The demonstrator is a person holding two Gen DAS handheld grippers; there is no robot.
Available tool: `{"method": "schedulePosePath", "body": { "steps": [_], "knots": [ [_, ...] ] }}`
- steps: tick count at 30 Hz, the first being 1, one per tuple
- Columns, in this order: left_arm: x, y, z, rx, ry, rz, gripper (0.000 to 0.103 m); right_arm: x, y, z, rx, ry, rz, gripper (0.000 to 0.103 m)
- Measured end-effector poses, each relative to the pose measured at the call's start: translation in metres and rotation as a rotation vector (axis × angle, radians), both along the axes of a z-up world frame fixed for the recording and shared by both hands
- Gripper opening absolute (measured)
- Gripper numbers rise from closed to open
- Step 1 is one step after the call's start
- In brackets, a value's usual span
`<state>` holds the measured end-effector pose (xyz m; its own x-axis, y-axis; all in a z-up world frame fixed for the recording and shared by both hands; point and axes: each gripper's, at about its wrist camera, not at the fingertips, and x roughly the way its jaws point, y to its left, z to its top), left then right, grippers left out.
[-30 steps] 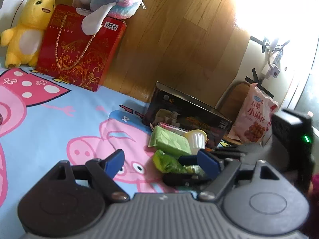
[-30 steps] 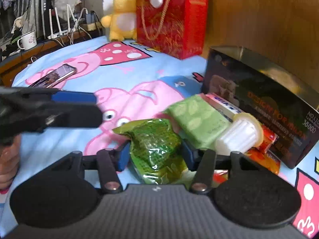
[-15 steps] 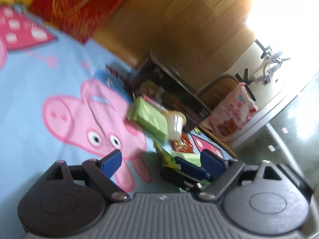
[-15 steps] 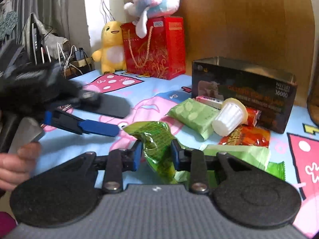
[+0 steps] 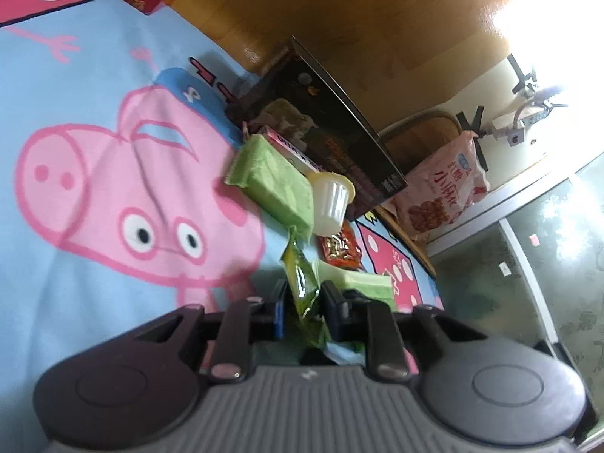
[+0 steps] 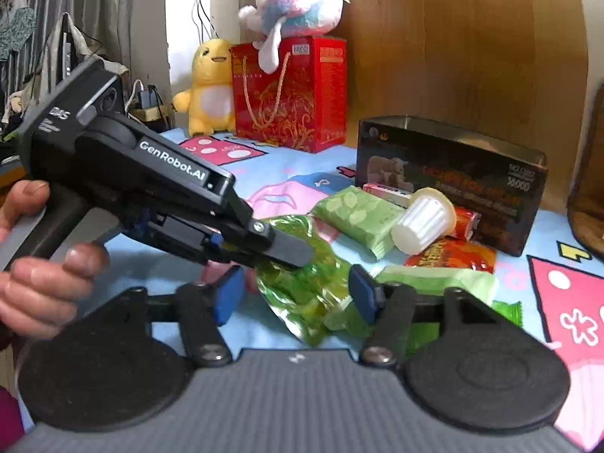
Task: Organize snacks
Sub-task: 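Grasp and lift the translucent green bag with the left gripper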
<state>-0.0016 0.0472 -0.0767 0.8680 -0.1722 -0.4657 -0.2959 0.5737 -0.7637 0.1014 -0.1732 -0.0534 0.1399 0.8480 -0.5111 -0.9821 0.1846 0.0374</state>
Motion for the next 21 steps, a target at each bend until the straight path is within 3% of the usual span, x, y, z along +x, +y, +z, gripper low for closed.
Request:
{"method": "schedulePosePath", "body": {
  "steps": [8, 15, 17, 21],
  "knots": [
    [-0.040, 0.012, 0.012, -0.034, -0.093, 0.042, 0.019, -0.012, -0.005, -0.005, -0.053, -0.016, 0.056, 0.068],
    [-0.034, 0.007, 0.013, -0.075, -0.118, -0.002, 0.019, -0.008, 0.003, -0.008, -0.084, 0.058, 0.074, 0.066],
    [-0.025, 0.000, 0.014, -0.071, -0.113, -0.030, 0.019, -0.005, -0.001, -0.006, -0.065, 0.075, 0.065, 0.043],
    [-0.011, -0.010, 0.021, -0.044, -0.113, -0.071, 0.019, 0.000, -0.016, 0.000, -0.011, 0.085, -0.021, 0.040]
  ]
}}
